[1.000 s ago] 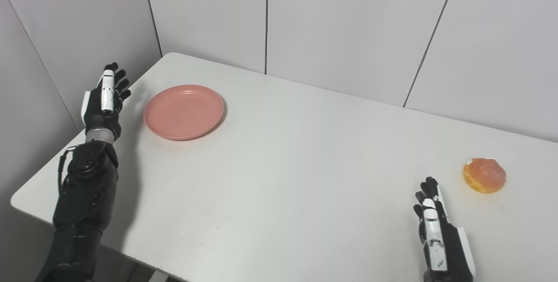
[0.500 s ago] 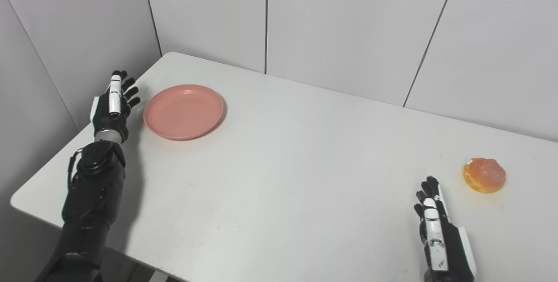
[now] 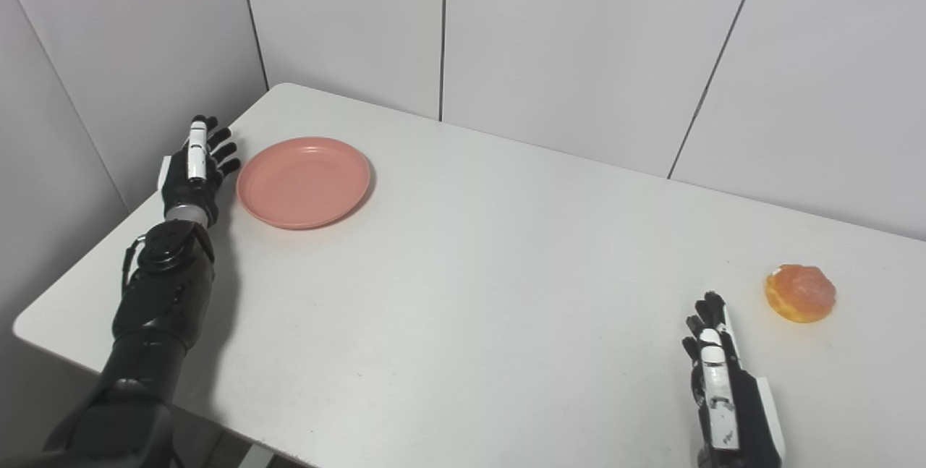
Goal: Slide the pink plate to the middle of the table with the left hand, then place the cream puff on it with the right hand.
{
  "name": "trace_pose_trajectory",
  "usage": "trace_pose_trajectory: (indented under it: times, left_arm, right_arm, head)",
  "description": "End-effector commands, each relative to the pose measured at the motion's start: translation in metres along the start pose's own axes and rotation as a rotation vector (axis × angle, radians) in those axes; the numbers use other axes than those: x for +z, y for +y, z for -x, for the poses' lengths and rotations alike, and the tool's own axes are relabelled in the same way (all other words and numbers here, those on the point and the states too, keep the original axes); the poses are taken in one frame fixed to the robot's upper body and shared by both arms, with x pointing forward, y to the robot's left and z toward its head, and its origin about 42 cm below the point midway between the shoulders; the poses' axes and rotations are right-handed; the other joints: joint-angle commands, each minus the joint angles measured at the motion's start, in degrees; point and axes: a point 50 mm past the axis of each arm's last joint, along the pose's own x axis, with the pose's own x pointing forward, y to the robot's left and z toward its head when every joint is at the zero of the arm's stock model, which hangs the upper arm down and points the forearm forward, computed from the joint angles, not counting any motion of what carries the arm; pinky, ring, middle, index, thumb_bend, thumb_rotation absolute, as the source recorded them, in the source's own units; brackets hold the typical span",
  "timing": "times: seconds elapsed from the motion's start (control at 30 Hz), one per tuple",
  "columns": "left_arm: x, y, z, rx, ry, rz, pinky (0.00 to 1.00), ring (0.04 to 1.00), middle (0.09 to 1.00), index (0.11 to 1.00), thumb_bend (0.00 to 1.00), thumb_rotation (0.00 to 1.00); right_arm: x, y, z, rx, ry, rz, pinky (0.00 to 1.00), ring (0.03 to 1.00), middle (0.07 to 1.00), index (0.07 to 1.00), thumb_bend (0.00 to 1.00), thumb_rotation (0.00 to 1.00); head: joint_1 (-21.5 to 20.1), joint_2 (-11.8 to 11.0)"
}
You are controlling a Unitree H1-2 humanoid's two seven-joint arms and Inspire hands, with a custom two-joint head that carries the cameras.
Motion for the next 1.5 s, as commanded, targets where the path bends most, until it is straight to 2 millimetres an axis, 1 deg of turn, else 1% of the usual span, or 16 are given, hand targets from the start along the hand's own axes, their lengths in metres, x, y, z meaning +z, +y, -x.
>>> trace_pose_trajectory:
  times: [0.0,0.07,0.1,0.17,0.23,0.4,0.5,0.53,0.67,0.8,0.93,1.07,1.23,1.47]
  left_arm:
    - [0.026,-0.008,-0.014,-0.036,-0.070,0.008,0.86,0.874,0.880,0.867,0.27,0.89]
    - [0.023,-0.009,-0.014,-0.041,-0.063,0.001,0.87,0.877,0.881,0.860,0.30,0.93]
    - [0.022,-0.009,-0.015,-0.049,-0.059,-0.003,0.87,0.878,0.881,0.859,0.30,0.93]
    - [0.020,-0.011,-0.015,-0.062,-0.053,-0.003,0.88,0.892,0.896,0.873,0.32,0.98]
    - [0.017,-0.013,-0.014,-0.079,-0.045,-0.005,0.88,0.899,0.904,0.885,0.32,0.99]
    - [0.013,-0.019,-0.013,-0.105,-0.013,0.006,0.87,0.890,0.899,0.886,0.36,1.00]
    - [0.005,-0.022,-0.014,-0.120,0.011,0.013,0.87,0.883,0.890,0.878,0.36,1.00]
    - [0.003,-0.023,-0.013,-0.129,0.016,0.017,0.88,0.893,0.899,0.885,0.36,1.00]
    - [-0.006,-0.026,-0.009,-0.164,0.031,0.032,0.88,0.897,0.905,0.883,0.37,1.00]
    - [-0.013,-0.029,-0.004,-0.199,0.053,0.068,0.88,0.904,0.912,0.891,0.40,1.00]
    - [-0.017,-0.032,0.003,-0.224,0.059,0.075,0.88,0.891,0.898,0.884,0.38,1.00]
    - [-0.018,-0.036,0.011,-0.241,0.062,0.102,0.88,0.888,0.890,0.876,0.39,1.00]
    - [-0.019,-0.039,0.014,-0.256,0.064,0.120,0.87,0.881,0.883,0.860,0.39,1.00]
    - [-0.014,-0.053,0.023,-0.294,0.075,0.107,0.88,0.882,0.885,0.866,0.38,1.00]
  right_arm:
    - [0.012,-0.002,-0.005,0.001,-0.060,0.010,1.00,1.000,1.000,1.000,0.11,1.00]
    - [0.012,-0.002,-0.005,0.004,-0.060,0.010,1.00,1.000,1.000,1.000,0.12,1.00]
    - [0.012,-0.002,-0.006,0.004,-0.061,0.010,1.00,1.000,1.000,1.000,0.12,1.00]
    - [0.013,-0.002,-0.006,0.004,-0.061,0.015,1.00,1.000,1.000,1.000,0.13,1.00]
    - [0.012,-0.002,-0.005,0.001,-0.058,0.012,1.00,1.000,1.000,1.000,0.12,1.00]
    - [0.012,-0.002,-0.005,0.002,-0.060,0.015,1.00,1.000,1.000,1.000,0.13,1.00]
    - [0.012,-0.002,-0.005,0.006,-0.064,0.014,1.00,1.000,1.000,1.000,0.13,1.00]
    - [0.012,-0.002,-0.005,0.007,-0.067,0.015,1.00,1.000,1.000,1.000,0.13,1.00]
    - [0.012,-0.001,-0.005,0.005,-0.061,0.013,1.00,1.000,1.000,1.000,0.14,1.00]
    - [0.012,0.000,-0.005,0.004,-0.061,0.014,1.00,1.000,1.000,1.000,0.14,1.00]
    - [0.013,0.001,-0.005,0.004,-0.069,0.006,1.00,1.000,1.000,1.000,0.13,1.00]
    - [0.014,0.003,-0.004,-0.004,-0.060,0.014,1.00,0.999,1.000,1.000,0.13,1.00]
    - [0.015,0.005,-0.005,-0.007,-0.061,0.010,1.00,0.996,1.000,0.998,0.14,1.00]
    - [0.014,0.007,-0.005,-0.008,-0.073,0.013,1.00,0.993,1.000,0.996,0.14,1.00]
  head:
    - [0.0,0.1]
    - [-0.1,0.1]
    - [-0.1,0.1]
    - [-0.1,0.1]
    - [-0.1,0.1]
    - [-0.3,0.2]
    - [-0.4,0.2]
    - [-0.4,0.2]
    - [-0.7,0.5]
    - [-1.2,0.7]
    - [-1.5,0.8]
    - [-1.8,1.1]
    - [-2.1,1.1]
    - [-2.7,1.4]
